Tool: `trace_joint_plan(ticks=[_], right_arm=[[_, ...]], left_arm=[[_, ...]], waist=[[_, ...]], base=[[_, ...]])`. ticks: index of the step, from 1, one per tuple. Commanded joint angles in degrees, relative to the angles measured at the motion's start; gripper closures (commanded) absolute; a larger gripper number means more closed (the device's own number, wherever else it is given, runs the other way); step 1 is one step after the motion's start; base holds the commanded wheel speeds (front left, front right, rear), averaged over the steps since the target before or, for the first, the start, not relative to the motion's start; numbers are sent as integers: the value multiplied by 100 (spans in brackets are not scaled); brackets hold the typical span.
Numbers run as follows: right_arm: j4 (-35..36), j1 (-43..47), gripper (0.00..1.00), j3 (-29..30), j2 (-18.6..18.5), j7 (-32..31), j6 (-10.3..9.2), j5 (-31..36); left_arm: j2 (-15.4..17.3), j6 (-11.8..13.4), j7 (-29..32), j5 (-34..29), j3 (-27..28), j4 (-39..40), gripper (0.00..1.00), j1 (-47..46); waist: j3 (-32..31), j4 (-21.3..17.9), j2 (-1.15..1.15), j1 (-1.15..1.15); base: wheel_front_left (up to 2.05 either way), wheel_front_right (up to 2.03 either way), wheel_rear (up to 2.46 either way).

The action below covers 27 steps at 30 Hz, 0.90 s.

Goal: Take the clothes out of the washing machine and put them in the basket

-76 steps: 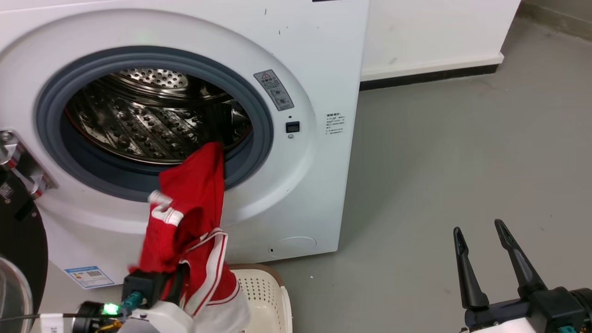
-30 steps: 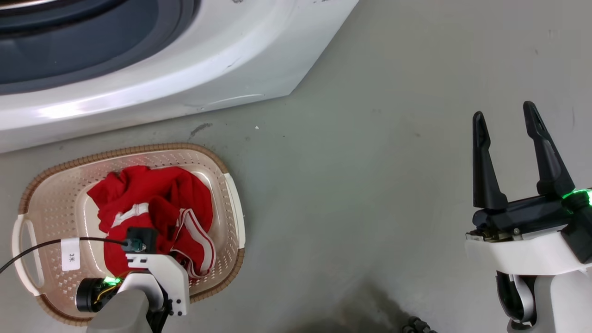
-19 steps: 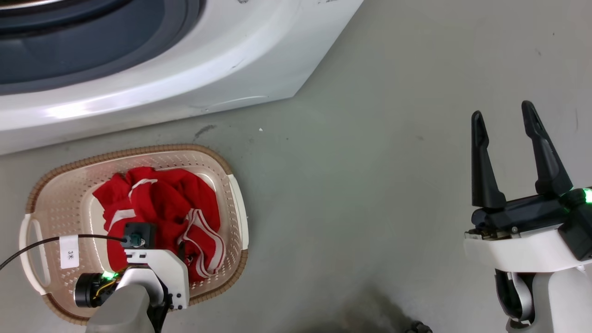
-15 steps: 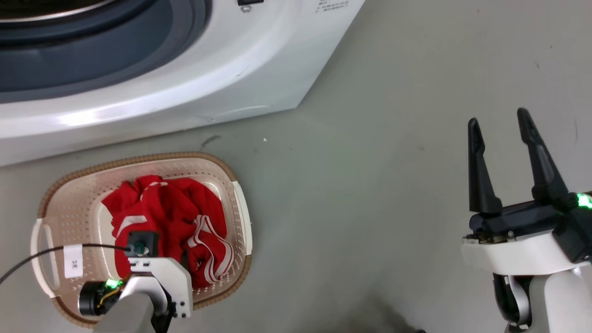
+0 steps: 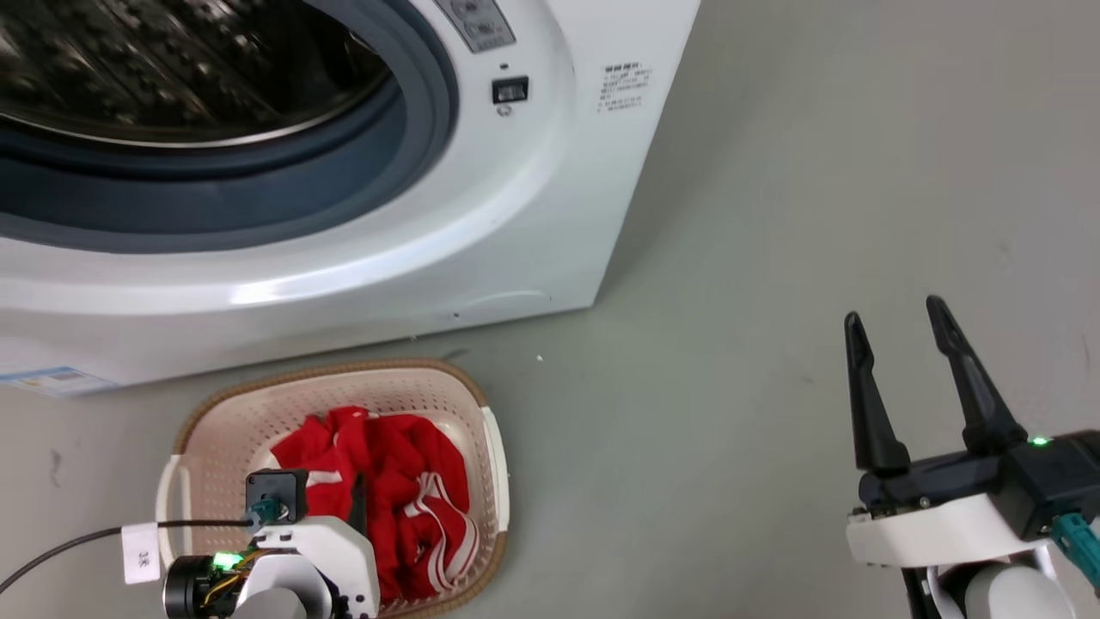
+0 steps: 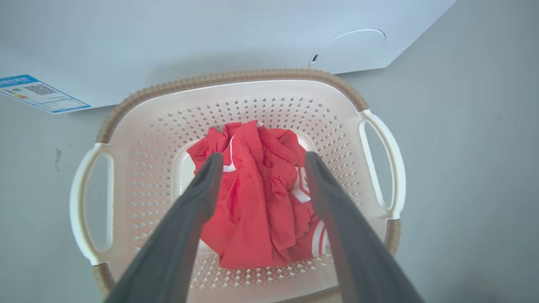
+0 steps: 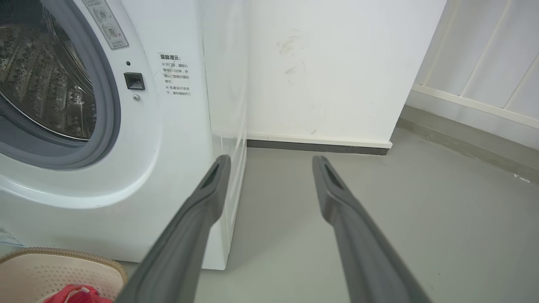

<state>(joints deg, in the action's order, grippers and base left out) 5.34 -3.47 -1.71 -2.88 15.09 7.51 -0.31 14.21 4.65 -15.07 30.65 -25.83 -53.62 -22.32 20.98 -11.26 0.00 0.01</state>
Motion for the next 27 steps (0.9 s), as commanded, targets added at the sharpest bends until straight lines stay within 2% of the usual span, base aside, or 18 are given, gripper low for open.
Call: trace_joint_plan(ticks=[1, 10, 20, 27], right_arm=[[-30, 86, 0, 14, 0, 12, -4, 55], [-139, 463, 0, 51, 1, 11, -4, 132], [-179, 781, 0, 115, 1, 12, -4, 162], [-190, 966, 0, 179, 1, 11, -4, 169]], left_arm=[[-1, 58, -13, -118, 112, 167, 0, 168], [-247, 173, -14, -1088, 1083, 1478, 0, 1045], [-653, 21, -15, -1994, 1964, 2861, 0, 1785], [-873, -72, -15, -2342, 2361, 3650, 0, 2181]], waist=[[-295, 156, 0, -1], [-914, 374, 0, -1], [-1450, 586, 0, -1], [-1720, 699, 0, -1]], base=[[0, 0, 0], [0, 0, 0], [0, 0, 0], [0, 0, 0]])
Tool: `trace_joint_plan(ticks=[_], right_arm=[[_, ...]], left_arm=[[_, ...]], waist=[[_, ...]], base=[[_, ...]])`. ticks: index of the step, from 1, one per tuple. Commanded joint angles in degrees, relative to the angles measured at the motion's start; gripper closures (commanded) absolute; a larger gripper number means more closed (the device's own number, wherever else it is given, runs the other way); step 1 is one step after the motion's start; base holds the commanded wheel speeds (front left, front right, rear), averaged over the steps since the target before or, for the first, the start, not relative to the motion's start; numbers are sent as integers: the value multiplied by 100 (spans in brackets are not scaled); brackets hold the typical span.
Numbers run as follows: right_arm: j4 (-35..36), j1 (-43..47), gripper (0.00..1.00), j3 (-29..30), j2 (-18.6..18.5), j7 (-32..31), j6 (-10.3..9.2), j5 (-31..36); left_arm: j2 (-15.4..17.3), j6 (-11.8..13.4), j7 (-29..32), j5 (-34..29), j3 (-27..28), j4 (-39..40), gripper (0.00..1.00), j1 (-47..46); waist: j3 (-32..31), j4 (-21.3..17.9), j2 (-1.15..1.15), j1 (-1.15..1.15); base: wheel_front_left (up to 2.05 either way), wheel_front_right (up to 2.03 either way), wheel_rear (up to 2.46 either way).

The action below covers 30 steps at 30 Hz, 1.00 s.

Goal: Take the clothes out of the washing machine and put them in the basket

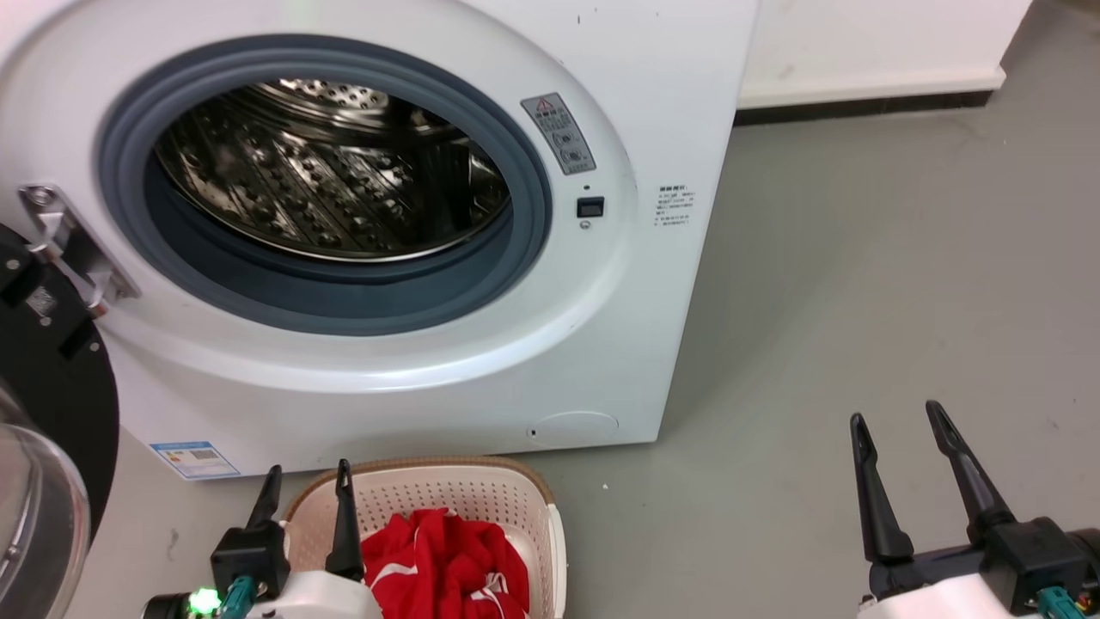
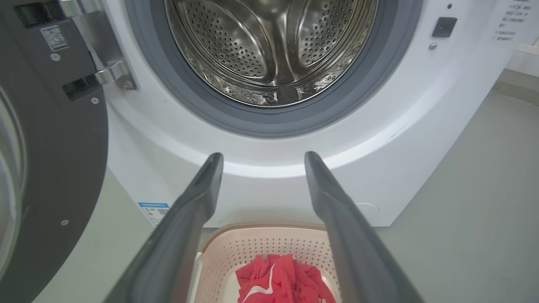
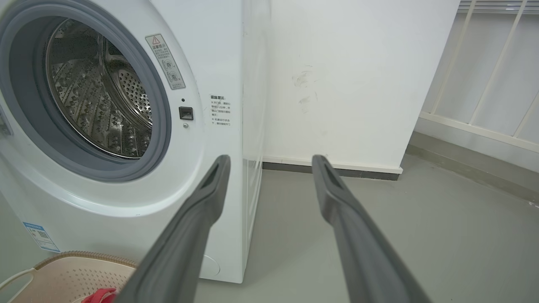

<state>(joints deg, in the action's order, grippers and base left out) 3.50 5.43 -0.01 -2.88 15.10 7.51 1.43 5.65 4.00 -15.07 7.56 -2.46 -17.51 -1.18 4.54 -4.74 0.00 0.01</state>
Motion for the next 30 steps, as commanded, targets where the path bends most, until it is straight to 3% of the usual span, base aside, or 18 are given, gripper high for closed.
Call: trace_joint_plan(ticks=[1, 13, 30], right_arm=[[-7, 102, 0, 18, 1, 11, -4, -10], [65, 320, 0, 162, 1, 10, -4, -194], [88, 413, 0, 222, 1, 10, -4, -333]], left_arm=[[-44, -16, -15, -77, 71, 162, 0, 131], [-229, 20, -15, -544, 191, 1287, 0, 673], [-274, 9, -15, -489, 278, 1510, 0, 894]], waist=[[-115, 60, 0, -1], [-367, 206, 0, -1], [-473, 186, 0, -1]], base=[[0, 0, 0], [0, 0, 0], [0, 0, 0]])
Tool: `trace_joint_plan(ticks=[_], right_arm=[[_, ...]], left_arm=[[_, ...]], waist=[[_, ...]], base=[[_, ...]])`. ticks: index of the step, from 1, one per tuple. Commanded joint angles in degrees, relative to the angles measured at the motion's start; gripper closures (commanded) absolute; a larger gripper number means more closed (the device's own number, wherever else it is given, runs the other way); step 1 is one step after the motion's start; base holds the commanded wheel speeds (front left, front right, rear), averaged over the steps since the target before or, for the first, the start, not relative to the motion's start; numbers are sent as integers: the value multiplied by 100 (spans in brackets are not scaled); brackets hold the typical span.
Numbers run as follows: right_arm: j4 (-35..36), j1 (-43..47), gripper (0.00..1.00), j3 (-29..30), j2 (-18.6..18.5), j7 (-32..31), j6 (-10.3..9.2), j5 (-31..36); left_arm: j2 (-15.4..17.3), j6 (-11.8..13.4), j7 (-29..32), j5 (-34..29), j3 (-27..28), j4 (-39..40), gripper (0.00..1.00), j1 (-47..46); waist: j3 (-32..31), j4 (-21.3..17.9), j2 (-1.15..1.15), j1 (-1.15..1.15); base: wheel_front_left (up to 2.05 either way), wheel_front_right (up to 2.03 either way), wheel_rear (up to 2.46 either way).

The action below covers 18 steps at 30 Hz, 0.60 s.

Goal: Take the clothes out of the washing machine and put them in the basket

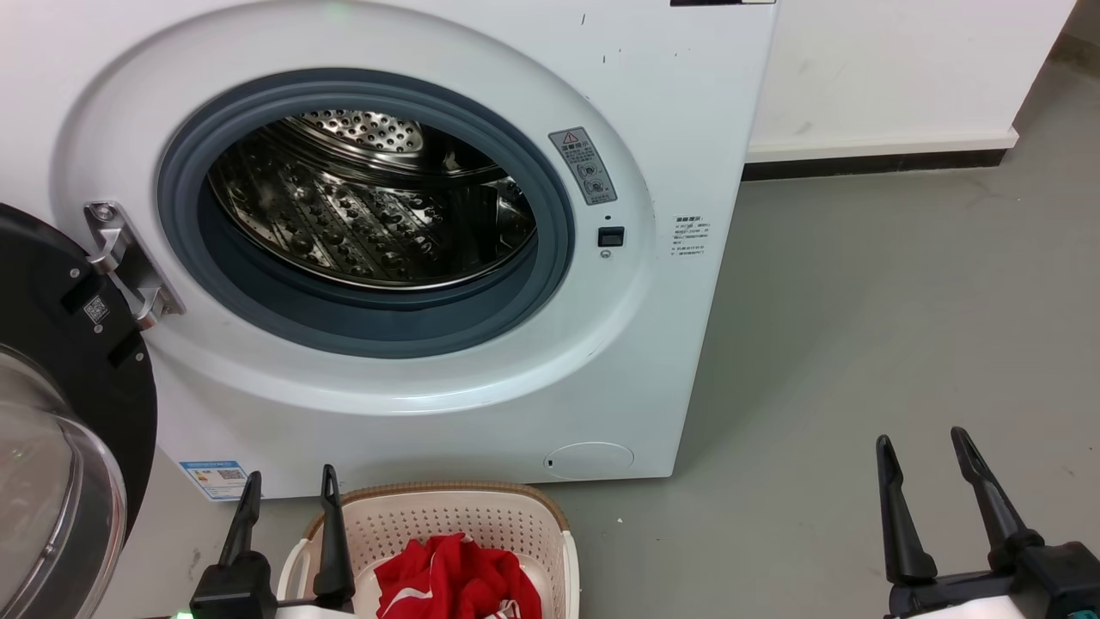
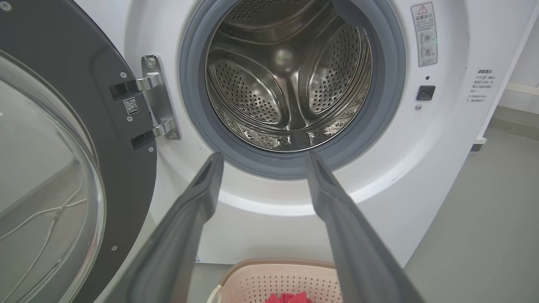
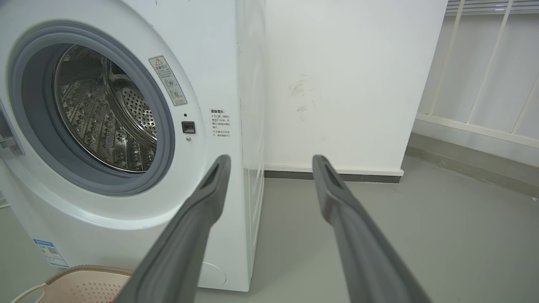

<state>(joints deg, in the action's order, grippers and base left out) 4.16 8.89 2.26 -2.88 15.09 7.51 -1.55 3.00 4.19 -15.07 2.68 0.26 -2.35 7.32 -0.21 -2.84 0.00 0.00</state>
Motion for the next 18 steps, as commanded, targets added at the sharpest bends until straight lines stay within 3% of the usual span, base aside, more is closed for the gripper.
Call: trace_joint_plan(ticks=[1, 11, 12, 18], right_arm=[[23, 66, 0, -8, 1, 12, -4, -41], [34, 47, 0, -28, 1, 12, -4, -58], [-10, 0, 100, -28, 2, 0, 0, -6], [-249, 14, 100, -56, 0, -35, 0, -247]], left_arm=[[-10, -16, -15, -1, 17, -12, 0, 45], [-15, -23, -15, -31, 60, -76, 0, -1], [-5, -21, 1, -6, 44, -88, 100, 1], [-17, -52, 112, 229, 72, -385, 100, -8]], waist=[[3, -8, 0, 0], [27, -35, 0, 0], [27, -35, 0, -1], [28, -30, 0, -1]], base=[[0, 0, 0], [0, 0, 0], [0, 0, 0], [0, 0, 0]])
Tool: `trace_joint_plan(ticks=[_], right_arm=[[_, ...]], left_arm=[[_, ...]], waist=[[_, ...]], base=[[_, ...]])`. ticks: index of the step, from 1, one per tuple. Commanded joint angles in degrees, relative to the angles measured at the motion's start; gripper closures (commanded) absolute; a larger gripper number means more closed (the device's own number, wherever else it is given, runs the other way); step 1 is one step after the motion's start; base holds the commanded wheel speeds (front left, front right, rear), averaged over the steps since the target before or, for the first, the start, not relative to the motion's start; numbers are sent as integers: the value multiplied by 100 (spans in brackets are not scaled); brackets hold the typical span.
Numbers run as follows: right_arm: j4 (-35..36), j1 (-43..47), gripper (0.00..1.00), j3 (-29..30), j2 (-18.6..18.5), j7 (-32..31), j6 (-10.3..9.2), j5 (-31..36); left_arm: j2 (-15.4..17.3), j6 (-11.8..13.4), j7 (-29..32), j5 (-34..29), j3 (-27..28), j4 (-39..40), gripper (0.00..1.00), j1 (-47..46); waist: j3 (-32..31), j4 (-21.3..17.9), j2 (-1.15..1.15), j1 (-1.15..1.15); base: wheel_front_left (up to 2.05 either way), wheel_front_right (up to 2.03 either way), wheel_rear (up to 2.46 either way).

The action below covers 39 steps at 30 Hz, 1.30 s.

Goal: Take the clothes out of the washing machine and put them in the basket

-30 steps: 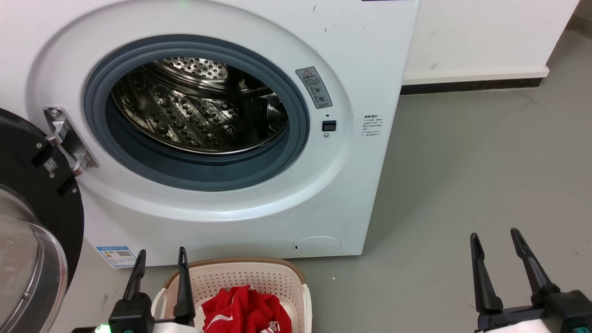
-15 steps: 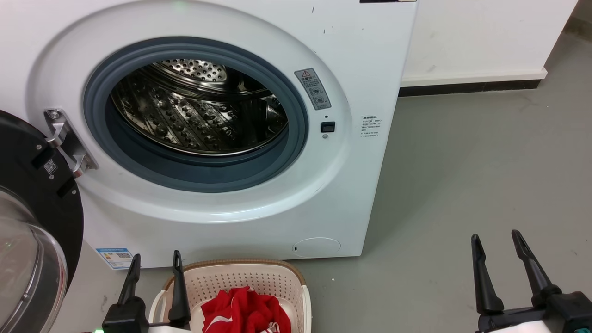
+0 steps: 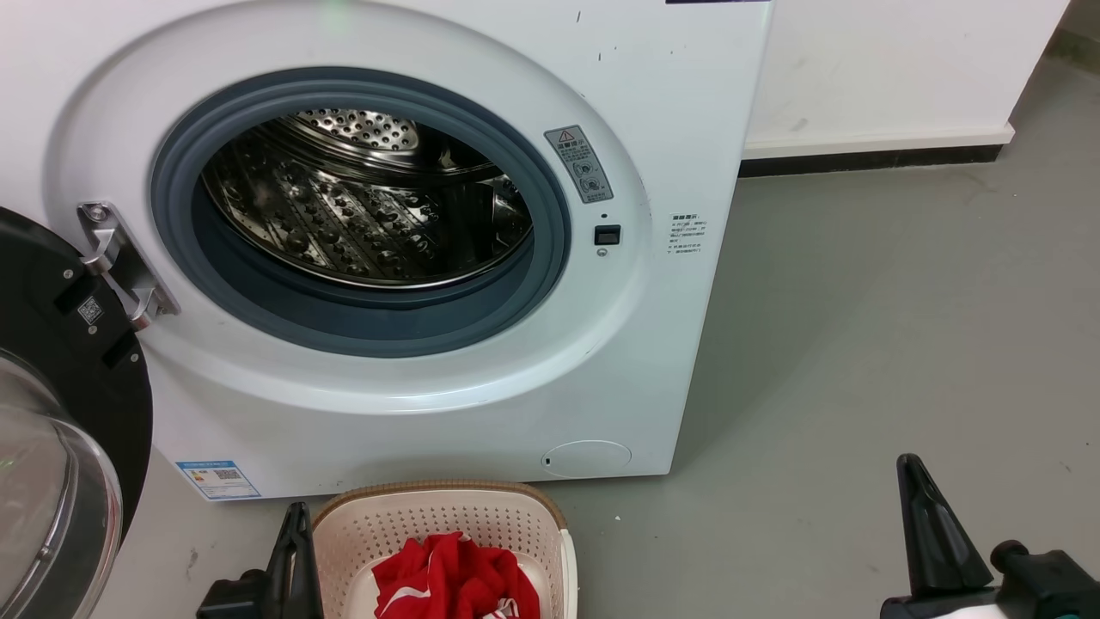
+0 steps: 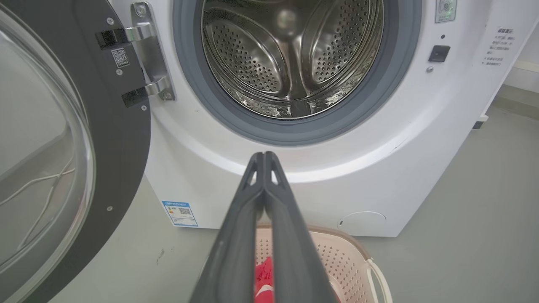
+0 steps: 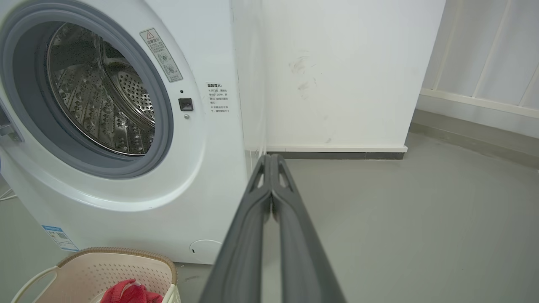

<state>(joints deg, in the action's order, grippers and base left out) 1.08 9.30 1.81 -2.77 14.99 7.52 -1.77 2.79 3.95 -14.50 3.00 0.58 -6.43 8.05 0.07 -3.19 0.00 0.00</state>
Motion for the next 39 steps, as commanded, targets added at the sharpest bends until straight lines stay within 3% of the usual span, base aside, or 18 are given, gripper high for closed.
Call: trace_joint_plan(ticks=[1, 21, 39], right_arm=[[43, -44, 100, -15, -21, -46, -1, -364], [-363, -463, 100, -67, -159, -452, -2, -2776], [-627, -733, 100, -52, -213, -767, -2, -4384]], left_arm=[[5, -44, 91, 321, 55, 5, 100, -108], [7, -331, 594, 2557, 179, -166, 100, -447], [9, -530, 959, 4093, 282, -304, 100, -695]], waist=[[0, 7, 0, 0], [2, 58, 0, 0], [3, 101, 0, 0]], base=[[0, 0, 0], [0, 0, 0], [0, 0, 0]])
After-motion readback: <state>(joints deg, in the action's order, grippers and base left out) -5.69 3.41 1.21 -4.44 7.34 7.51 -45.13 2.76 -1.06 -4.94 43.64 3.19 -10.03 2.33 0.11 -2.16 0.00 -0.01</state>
